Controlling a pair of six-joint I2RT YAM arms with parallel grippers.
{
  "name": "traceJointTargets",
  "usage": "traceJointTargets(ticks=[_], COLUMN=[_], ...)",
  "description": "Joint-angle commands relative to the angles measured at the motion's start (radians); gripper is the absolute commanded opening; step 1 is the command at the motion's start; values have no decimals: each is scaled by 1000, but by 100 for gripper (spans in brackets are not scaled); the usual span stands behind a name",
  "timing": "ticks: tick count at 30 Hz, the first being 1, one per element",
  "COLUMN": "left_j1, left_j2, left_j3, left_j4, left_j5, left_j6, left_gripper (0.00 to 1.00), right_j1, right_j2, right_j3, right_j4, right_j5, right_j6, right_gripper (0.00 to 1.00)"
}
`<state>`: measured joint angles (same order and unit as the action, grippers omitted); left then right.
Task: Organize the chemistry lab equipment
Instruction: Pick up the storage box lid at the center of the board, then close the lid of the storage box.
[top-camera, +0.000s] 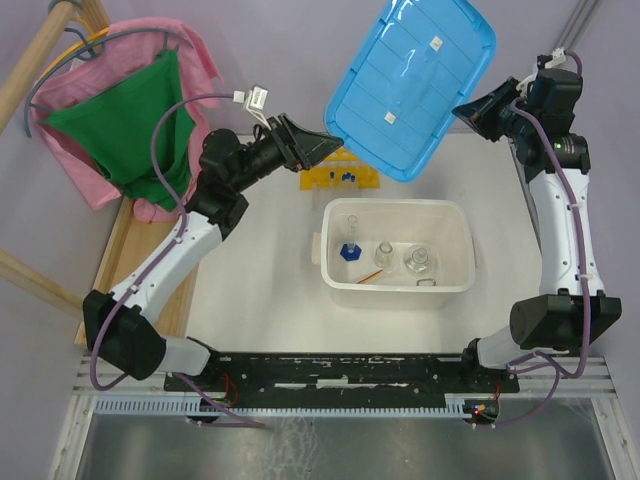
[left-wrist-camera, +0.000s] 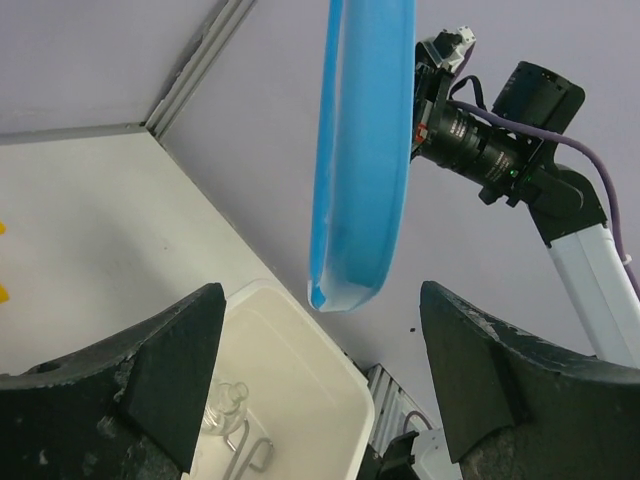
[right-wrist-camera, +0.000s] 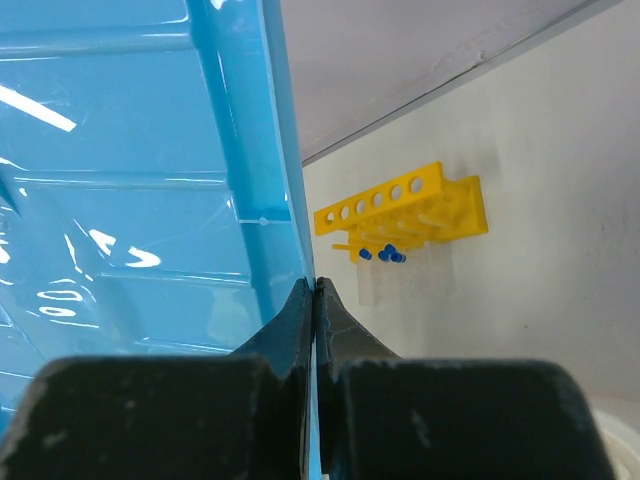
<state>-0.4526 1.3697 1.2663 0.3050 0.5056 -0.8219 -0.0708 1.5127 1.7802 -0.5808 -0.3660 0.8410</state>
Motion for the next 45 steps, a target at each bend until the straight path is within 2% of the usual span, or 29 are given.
traceJointTargets(ticks=[1,9,13,16,19,22,24,28,30,33,35,38,40,43,45], left_j1=[-28,-87,-110,-115,-115,-115,-115,-115,-115,-119,-138,-213,-252,-306,-365], left_j2=[11,76,109,125,126,119,114,122,110,52,-5,-103,-156,-225,-258], left_j3=[56,98,141,153,169,239,321,465,485,427,337,157,62,-30,-86], left_j4=[55,113,122,134,96,-89,-242,-536,-610,-624,-589,-513,-477,-447,-412], left_j5=[-54,-113,-120,-117,-108,-160,-225,-440,-527,-646,-724,-837,-894,-933,-970], left_j6=[68,60,75,75,115,257,422,725,843,1012,1152,1381,1489,1580,1639], left_gripper=[86,83,74,61,38,13,3,3,3,3,3,3,3,3,3], right_j1=[16,51,67,71,73,73,72,72,72,62,34,-20,-30,-21,-18], right_j2=[-43,-50,-51,-54,-50,-32,-7,55,84,145,191,303,362,345,343], right_j3=[9,-16,-39,-49,-45,-12,35,156,221,334,405,549,572,468,427], right_j4=[78,88,82,76,56,-6,-80,-240,-335,-463,-497,-498,-400,-153,-75], right_j5=[-24,-26,-16,-7,15,50,84,152,209,246,140,-262,-477,-590,-617], right_j6=[22,40,34,28,8,-32,-67,-150,-186,-225,-221,-141,-19,167,227], right_gripper=[1,1,1,1,3,13,26,48,52,53,53,51,47,46,45])
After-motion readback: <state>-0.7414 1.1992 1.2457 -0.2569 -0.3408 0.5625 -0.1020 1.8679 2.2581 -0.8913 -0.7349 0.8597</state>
